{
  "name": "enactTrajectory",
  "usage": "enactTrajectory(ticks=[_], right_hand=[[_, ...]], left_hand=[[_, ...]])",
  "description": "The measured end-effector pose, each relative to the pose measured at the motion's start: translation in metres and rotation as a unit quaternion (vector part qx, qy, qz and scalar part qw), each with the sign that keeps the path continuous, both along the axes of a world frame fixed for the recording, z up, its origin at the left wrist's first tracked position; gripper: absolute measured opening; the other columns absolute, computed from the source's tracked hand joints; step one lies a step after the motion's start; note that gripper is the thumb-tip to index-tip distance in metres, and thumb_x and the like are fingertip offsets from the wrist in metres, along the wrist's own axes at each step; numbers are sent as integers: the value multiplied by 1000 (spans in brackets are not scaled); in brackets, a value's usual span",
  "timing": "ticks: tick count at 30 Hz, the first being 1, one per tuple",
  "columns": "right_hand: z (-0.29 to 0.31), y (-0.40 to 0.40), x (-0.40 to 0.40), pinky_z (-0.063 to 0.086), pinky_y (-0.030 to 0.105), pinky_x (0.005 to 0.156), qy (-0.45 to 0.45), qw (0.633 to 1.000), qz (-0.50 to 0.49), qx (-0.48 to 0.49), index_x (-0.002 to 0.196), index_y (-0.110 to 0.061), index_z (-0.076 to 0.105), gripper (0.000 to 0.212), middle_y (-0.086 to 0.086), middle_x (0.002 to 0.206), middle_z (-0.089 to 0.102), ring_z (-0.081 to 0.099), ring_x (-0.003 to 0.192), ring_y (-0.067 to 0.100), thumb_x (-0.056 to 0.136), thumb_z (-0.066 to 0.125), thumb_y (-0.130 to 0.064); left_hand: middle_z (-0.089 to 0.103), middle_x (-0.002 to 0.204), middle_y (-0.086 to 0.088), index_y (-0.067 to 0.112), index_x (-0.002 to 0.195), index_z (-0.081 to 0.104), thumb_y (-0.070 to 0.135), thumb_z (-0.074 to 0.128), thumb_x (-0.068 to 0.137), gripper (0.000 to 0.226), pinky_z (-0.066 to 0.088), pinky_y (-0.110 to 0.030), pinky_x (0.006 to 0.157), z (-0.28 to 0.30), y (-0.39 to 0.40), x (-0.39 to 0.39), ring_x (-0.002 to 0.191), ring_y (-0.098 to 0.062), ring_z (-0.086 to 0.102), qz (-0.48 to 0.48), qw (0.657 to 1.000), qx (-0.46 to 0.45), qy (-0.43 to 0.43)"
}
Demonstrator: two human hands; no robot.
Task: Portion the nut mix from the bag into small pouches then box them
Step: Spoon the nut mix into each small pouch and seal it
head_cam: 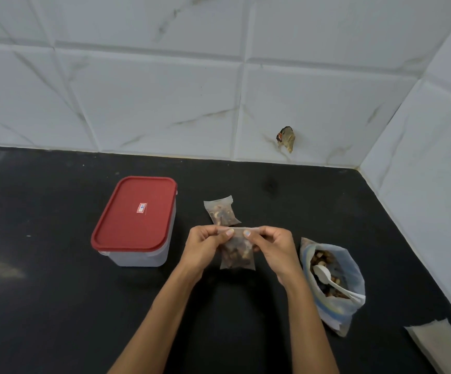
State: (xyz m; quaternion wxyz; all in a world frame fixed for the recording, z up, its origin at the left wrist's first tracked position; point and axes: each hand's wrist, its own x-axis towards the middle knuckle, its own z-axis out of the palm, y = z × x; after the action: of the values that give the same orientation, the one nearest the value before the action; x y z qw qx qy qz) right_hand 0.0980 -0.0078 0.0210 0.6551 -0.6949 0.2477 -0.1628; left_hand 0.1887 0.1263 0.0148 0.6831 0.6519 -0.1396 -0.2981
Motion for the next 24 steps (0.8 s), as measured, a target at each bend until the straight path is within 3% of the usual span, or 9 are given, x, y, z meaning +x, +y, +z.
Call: enactTrajectory(ticks=[5, 9, 13, 16, 19, 21, 24], right_hand=[[-9, 4, 10, 49, 17, 61, 13, 1000, 12, -7, 86, -9, 73, 10, 2, 69, 69, 62, 62, 3, 88, 63, -11], [-17, 2, 27, 54, 32, 72, 42, 998, 18, -53, 85, -10, 72, 19, 12, 80, 71, 68, 77, 19, 92, 57, -20], [-22, -2, 51, 43, 26, 61, 93, 986, -7, -138, 67, -9, 56, 33, 4, 65, 54, 50, 63, 10, 96, 48, -24], [-22, -7, 69, 34, 14, 52, 116, 974, -17, -195, 58, -9, 44, 40, 0, 71, 47, 44, 60, 5, 97, 45, -21], [-28, -12, 83, 32, 13, 46, 127, 966, -19, -224, 49, -13, 34, 49, 5, 74, 43, 44, 56, 5, 97, 45, -17], [-31, -15, 89, 30, 14, 47, 142, 963, -26, -227, 48, -13, 35, 50, 7, 74, 46, 53, 62, 11, 96, 45, -17], [-29, -16, 93, 33, 19, 48, 175, 957, -23, -229, 52, -13, 40, 45, 2, 66, 52, 48, 59, 12, 96, 45, -19]], left_hand=[[74, 83, -14, 5, 89, 73, 7, 51, 96, 23, 57, -29, 71, -8, 8, 6, 78, -22, 71, -3, 998, -6, 56], [73, 81, -14, 1, 90, 71, 8, 45, 100, 29, 58, -31, 72, -14, 4, 15, 76, -21, 70, 15, 995, -19, 94], [71, 78, -8, 7, 85, 70, 13, 44, 101, 31, 56, -33, 71, -14, -9, 25, 75, -19, 68, 41, 997, 11, 71], [68, 74, -8, 4, 80, 70, 16, 48, 100, 32, 56, -42, 76, -20, -18, 35, 75, -21, 65, 76, 994, 49, 56], [67, 77, -13, 1, 83, 70, 20, 53, 97, 29, 56, -49, 79, -26, -24, 45, 75, -24, 64, 117, 988, 95, 18], [70, 80, -12, 7, 84, 70, 21, 57, 95, 22, 59, -46, 76, -28, -27, 49, 76, -23, 68, 144, 983, 115, 4], [71, 76, -4, 14, 83, 69, 24, 61, 92, 16, 59, -44, 76, -33, -31, 53, 75, -22, 70, 176, 973, 150, -30]])
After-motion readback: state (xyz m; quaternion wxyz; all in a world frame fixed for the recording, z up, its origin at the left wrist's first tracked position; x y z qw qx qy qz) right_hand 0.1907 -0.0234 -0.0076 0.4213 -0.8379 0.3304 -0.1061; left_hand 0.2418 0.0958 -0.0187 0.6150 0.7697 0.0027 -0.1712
